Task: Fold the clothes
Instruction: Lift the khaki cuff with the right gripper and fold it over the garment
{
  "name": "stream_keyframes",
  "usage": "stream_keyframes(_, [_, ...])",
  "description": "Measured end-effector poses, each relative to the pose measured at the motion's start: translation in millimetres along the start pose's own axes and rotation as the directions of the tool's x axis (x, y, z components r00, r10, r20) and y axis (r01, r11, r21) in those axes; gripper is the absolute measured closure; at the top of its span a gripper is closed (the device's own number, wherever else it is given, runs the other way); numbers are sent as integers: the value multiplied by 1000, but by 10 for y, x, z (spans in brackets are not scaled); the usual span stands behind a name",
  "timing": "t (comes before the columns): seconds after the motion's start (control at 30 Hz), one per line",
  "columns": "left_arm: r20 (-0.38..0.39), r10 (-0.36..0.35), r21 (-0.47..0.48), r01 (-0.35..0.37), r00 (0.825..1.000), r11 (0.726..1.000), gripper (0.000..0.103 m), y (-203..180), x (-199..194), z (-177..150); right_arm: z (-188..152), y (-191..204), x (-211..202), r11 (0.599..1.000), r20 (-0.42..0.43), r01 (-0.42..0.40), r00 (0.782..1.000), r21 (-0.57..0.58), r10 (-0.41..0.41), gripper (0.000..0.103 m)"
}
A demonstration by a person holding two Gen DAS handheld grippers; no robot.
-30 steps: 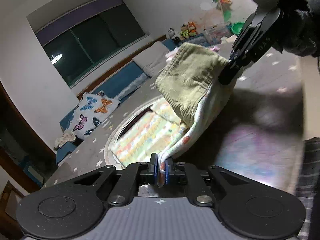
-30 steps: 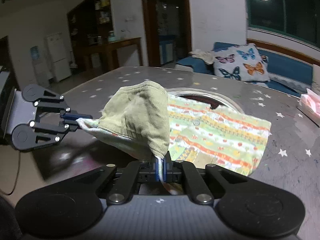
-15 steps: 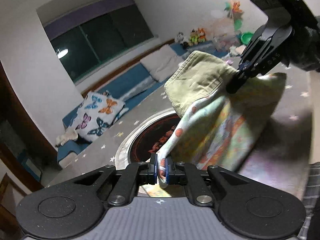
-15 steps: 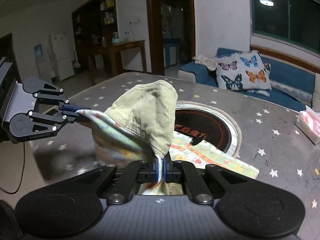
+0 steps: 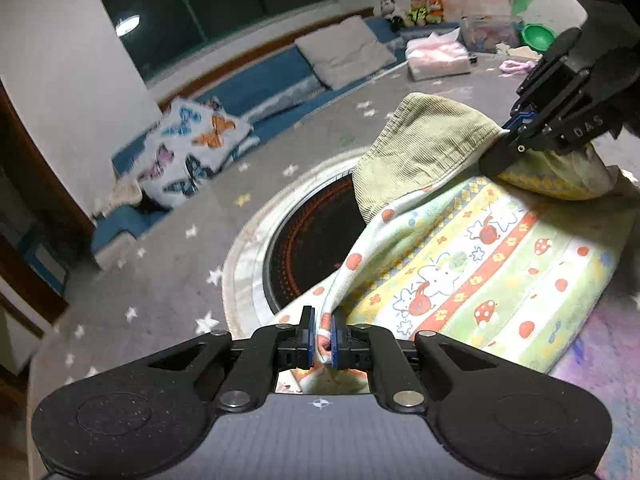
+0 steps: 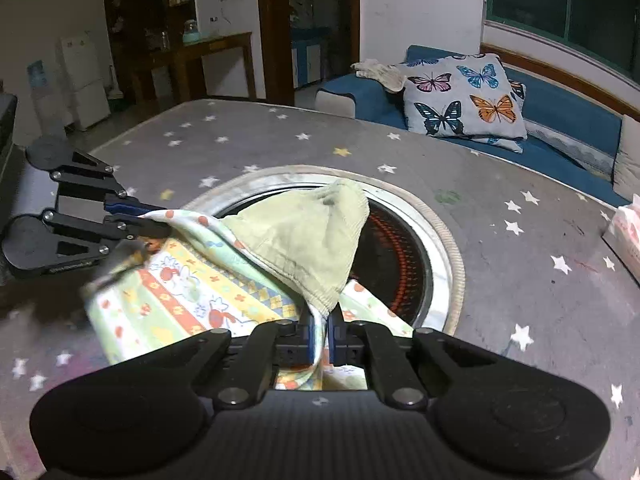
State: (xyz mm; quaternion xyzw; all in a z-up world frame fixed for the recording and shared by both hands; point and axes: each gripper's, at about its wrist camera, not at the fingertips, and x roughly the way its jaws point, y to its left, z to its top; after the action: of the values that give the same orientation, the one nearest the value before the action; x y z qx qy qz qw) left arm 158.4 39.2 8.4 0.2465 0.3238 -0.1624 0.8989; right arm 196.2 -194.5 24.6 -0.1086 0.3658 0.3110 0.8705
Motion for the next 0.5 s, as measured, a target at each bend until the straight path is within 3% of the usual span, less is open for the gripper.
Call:
stream_keyframes(0.1, [-20, -15, -26, 15, 1000, 1000, 92, 28, 81, -49, -18, -123, 68, 999, -13, 16, 1000, 35, -15, 81])
stream_keyframes(0.13, [-25, -10, -26, 10, 1000, 1000, 92, 26, 95, -59, -28, -153, 35, 998, 2, 30, 1000, 48, -30, 69])
stream_keyframes(0.2, [-27, -11, -41, 10, 1000, 999, 92, 48, 117, -67, -48, -213, -31, 996, 31, 57, 998, 75, -59, 65])
stream_keyframes(0.27, [-22, -3, -50, 2, 1000, 999, 91, 55, 106, -56, -52, -244, -129, 992, 60, 84, 994, 93, -90, 55])
stream_keyframes(0.37, [-19, 16, -61, -17, 1000, 998, 84, 76, 101, -28, -50, -275, -292, 985, 103, 125, 985, 115, -137, 52])
stream_keyframes(0.5, [-35, 19, -99, -23, 999, 995, 84, 130, 142, -48, -48, -316, -509, 973, 159, 177, 967, 148, -200, 52])
